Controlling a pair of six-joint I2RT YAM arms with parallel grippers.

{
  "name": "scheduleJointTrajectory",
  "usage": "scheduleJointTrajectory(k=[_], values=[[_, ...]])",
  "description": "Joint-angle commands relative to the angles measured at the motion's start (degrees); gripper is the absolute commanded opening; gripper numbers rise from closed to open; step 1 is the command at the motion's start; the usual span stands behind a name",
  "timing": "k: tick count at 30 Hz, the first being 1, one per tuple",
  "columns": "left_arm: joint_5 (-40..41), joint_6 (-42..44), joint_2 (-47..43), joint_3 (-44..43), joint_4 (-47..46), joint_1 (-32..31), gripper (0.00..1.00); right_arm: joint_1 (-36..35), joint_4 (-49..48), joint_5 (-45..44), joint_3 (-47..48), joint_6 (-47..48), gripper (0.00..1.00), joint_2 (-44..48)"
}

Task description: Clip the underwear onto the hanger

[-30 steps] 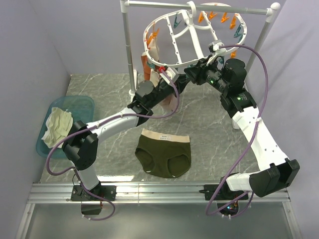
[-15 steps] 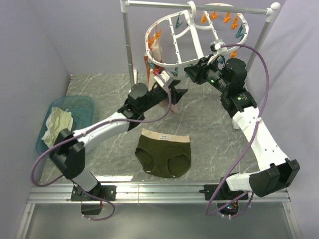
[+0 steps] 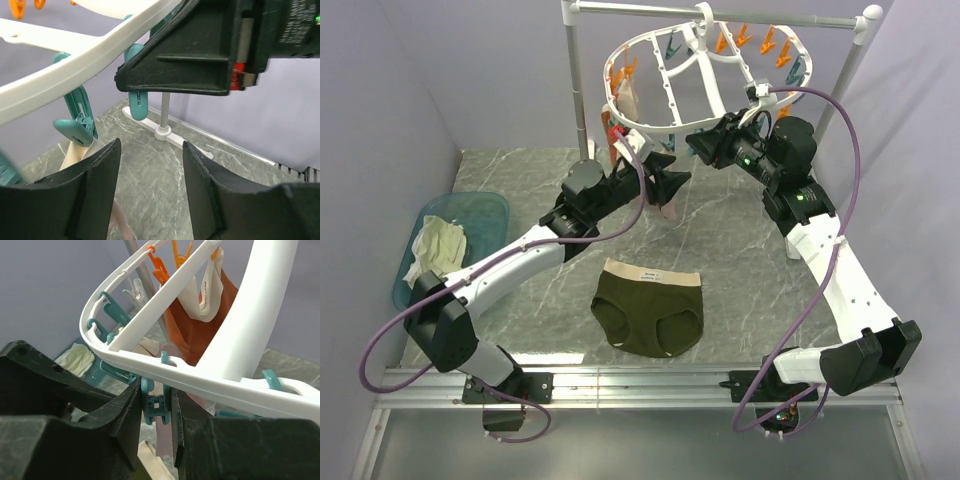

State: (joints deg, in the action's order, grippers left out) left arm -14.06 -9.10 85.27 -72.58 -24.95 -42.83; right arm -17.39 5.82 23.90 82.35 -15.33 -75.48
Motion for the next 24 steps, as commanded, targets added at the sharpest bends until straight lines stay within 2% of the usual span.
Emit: scheduleJointTrajectory(k=[1,10,24], values=[[1.67,-0.31,1.12,-3.10,-0.98,-0.85,0.57,-0.19,-2.22,1.85,2.91,-2.60,0.00,0.25],[3.87,0.31,3.58,-4.06,-5.54,-1.82,0.55,-0.37,-1.43,2.47,2.29,-2.77,0.00,1.13],[8.70,0.05,11.14,-10.92,-7.56,-2.70,0.52,-0.63,-1.96,2.99,1.59,-3.21,0.00,1.30]])
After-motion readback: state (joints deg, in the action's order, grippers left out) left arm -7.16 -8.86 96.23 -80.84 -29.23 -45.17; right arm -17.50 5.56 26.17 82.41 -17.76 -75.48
